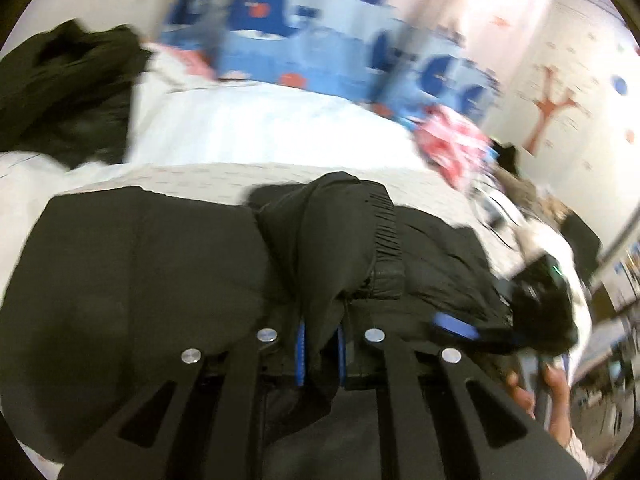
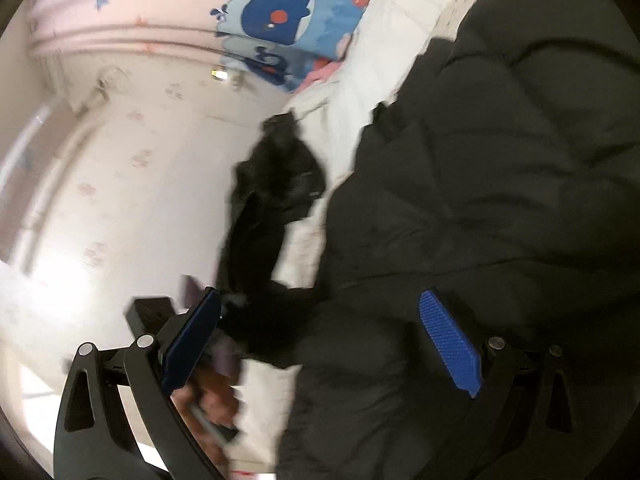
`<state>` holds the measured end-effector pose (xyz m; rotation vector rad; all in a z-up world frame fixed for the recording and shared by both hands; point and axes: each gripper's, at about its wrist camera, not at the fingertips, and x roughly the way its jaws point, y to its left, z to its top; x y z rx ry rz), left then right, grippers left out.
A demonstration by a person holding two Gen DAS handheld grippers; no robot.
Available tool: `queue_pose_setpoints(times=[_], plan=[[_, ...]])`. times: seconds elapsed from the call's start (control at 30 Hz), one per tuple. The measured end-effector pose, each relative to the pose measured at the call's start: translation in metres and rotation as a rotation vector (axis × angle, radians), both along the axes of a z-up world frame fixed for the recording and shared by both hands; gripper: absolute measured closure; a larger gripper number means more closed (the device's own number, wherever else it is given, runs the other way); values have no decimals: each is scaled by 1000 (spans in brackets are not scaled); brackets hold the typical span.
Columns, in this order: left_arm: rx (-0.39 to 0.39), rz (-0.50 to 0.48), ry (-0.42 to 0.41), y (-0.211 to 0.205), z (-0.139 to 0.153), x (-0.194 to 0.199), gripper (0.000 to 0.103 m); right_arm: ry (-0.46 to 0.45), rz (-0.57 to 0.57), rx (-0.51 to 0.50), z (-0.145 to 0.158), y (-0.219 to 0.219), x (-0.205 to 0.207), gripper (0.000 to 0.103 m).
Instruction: Fold large clothes
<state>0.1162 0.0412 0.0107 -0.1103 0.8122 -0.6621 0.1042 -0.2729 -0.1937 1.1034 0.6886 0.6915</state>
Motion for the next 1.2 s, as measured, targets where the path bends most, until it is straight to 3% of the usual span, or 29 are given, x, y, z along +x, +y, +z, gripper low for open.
queue_pose_setpoints(times=[0.13, 0.4, 0.43, 0.47, 0.53, 0.63, 0.7, 0.8, 0.87, 1.0, 1.1, 1.2], plan=[[32, -92, -13, -47, -13, -29, 91, -16, 55, 116, 0, 5, 4, 7], [27, -245, -14, -90, -30, -71, 91, -33, 91, 181, -8, 9, 8, 7], [40, -250, -21, -91, -31, -73, 91, -48, 83, 169, -7, 10, 7, 17], [54, -251, -25, -91, -32, -76, 91, -71, 76, 141, -4, 10, 6, 27], [59, -230, -22, -85, -32, -77, 90, -64, 73, 71, -1, 14, 7, 73], [41, -220, 3, -68, -28, -81, 76, -56, 44, -11, -1, 17, 7, 89], [50, -194, -11, -51, -24, -91, 50, -68, -7, -165, 10, 20, 5, 91], [41, -142, -24, -18, -15, -99, 49, -146, -61, -427, 44, 36, -4, 93], [-7, -77, -30, 16, 1, -99, 49, -232, -73, -541, 74, 48, -12, 93], [-72, 93, -72, 74, 34, -87, 34, -322, -94, -670, 137, 59, -3, 93], [-137, 187, -102, 107, 53, -73, 30, -402, -140, -816, 203, 53, 4, 93], [-167, 247, -106, 119, 53, -57, 29, -408, -195, -907, 236, 30, -1, 93]])
